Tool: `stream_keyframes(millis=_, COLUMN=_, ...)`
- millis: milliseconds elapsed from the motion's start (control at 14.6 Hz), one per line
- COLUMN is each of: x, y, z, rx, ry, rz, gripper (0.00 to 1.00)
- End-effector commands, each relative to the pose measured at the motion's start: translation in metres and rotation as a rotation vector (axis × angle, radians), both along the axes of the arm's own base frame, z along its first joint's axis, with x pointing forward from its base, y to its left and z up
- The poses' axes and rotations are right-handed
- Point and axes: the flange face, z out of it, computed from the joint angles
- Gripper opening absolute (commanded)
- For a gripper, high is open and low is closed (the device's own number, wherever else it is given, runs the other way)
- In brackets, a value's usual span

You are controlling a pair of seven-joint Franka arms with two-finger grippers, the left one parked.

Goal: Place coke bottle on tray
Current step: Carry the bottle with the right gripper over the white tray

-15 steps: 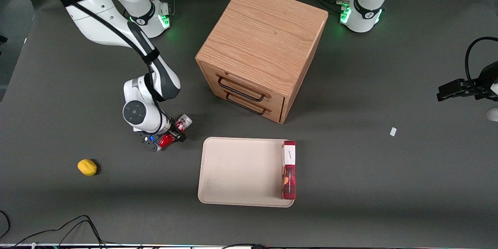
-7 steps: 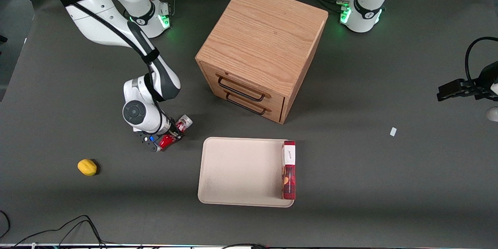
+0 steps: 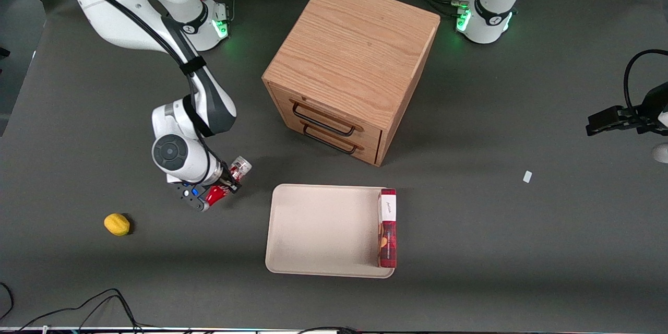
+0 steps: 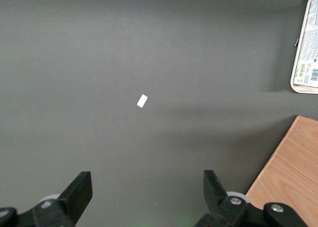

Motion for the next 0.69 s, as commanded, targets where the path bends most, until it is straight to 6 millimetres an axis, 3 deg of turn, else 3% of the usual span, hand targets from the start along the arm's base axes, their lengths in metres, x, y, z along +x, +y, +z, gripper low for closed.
stream_keyframes(millis=0, x=0.021, y=0.001, z=0.071, rx=-0.008, ry=0.007, rz=0.102, gripper=0.05)
stream_keyframes(millis=412, x=0.041, y=0.019, z=0.191, rx=0.026, ry=-0.046, rz=0.338, gripper=0.06)
stream_keyframes(millis=481, x=0.042, y=0.029, z=0.207, rx=0.039, ry=-0.072, rz=0.383, gripper=0.06)
stream_keyframes(millis=618, x=0.049, y=0.045, z=0.217, rx=0.048, ry=-0.108, rz=0.472, gripper=0.07)
